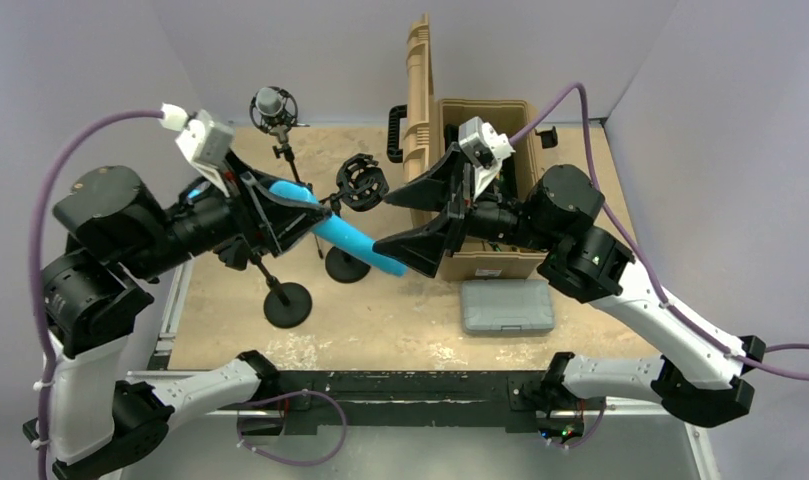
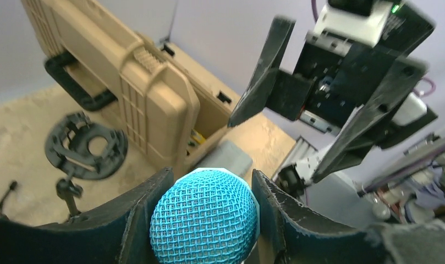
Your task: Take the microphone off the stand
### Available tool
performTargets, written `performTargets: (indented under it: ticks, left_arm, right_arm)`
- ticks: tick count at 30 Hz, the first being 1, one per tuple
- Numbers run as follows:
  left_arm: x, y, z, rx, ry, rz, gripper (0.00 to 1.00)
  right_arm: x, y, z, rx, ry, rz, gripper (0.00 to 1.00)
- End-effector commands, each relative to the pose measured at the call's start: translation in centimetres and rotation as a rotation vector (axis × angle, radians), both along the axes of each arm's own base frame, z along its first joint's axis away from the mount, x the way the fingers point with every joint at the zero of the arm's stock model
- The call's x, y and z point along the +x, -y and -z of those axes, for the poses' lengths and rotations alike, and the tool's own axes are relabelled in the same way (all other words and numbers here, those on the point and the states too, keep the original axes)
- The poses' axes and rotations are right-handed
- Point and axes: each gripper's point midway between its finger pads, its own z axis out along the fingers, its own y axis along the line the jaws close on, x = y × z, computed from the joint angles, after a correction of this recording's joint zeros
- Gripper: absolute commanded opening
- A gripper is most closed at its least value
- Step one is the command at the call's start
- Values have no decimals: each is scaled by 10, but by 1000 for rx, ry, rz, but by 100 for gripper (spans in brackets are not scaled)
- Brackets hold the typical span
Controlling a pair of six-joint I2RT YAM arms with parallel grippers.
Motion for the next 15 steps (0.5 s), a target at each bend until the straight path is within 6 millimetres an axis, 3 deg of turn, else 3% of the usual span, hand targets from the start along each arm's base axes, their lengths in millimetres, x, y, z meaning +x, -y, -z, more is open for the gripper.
performTargets:
  ticks: [1,5,15]
  left_arm:
    - [-15,16,21,-7,-72,117,0]
    - [-12,21,34,16,-119,128,0]
    - [-11,24,50,11,-142,133,0]
  right_arm:
    - [-21,-13,-17,67,56,-70,90]
    - [-30,-33,3,36,15,-93,86]
    - [-21,-53,55,-87,-51,-23,78]
